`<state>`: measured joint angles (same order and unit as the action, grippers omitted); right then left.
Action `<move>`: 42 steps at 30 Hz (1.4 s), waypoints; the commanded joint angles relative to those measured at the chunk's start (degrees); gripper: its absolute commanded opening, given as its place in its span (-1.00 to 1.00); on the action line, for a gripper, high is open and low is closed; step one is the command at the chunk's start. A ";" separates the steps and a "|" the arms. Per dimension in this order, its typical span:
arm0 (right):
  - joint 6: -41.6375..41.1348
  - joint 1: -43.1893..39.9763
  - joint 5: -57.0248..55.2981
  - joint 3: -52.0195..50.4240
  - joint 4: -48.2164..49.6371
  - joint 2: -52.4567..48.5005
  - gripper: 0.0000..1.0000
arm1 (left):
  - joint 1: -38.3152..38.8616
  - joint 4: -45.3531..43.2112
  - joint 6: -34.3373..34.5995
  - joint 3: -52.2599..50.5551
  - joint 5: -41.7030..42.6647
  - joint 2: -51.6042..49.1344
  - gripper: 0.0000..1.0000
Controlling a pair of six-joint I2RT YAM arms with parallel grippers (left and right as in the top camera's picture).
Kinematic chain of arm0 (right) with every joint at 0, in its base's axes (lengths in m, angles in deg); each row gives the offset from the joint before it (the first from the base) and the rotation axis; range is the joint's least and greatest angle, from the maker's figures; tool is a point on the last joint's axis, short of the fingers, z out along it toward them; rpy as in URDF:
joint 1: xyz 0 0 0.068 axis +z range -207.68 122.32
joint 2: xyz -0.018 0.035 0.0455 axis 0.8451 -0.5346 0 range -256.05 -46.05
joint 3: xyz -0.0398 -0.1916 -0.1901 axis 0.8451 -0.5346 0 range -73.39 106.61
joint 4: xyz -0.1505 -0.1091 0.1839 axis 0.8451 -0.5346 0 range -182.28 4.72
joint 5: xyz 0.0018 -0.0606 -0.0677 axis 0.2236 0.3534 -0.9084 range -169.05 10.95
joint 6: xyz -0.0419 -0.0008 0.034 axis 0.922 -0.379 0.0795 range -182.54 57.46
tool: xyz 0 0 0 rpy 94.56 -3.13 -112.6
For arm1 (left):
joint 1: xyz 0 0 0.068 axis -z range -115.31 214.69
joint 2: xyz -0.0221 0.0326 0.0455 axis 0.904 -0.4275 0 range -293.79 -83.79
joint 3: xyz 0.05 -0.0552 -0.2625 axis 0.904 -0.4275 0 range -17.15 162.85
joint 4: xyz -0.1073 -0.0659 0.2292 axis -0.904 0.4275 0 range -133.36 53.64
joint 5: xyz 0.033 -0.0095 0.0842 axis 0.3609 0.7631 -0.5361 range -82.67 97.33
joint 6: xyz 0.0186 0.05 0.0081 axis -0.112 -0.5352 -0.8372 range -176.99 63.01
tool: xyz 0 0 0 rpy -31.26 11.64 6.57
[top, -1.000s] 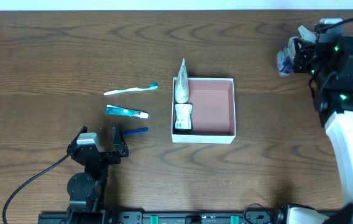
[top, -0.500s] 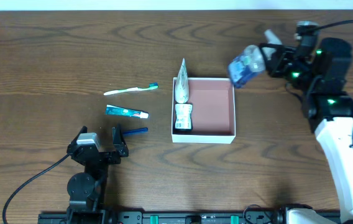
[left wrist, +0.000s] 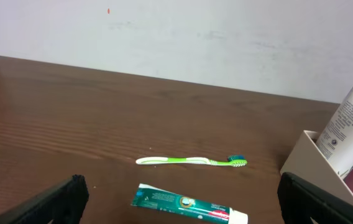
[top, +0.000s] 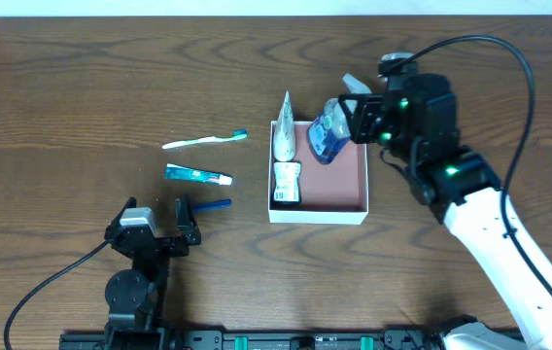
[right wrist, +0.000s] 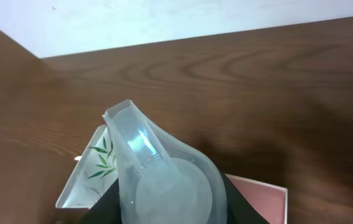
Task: Pack container
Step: 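Carry pump bottle with right gripper and set it beside the lotion tube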
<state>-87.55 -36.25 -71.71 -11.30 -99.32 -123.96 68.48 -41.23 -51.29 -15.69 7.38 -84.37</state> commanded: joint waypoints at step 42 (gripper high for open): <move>8.39 12.39 -19.58 0.92 13.05 -18.64 -0.13 | -0.28 2.08 -0.94 -1.22 -0.66 0.35 0.96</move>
<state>-80.27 -24.60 -90.47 -11.30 -86.69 -143.07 68.48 -41.23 -51.29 -15.71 7.38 -84.37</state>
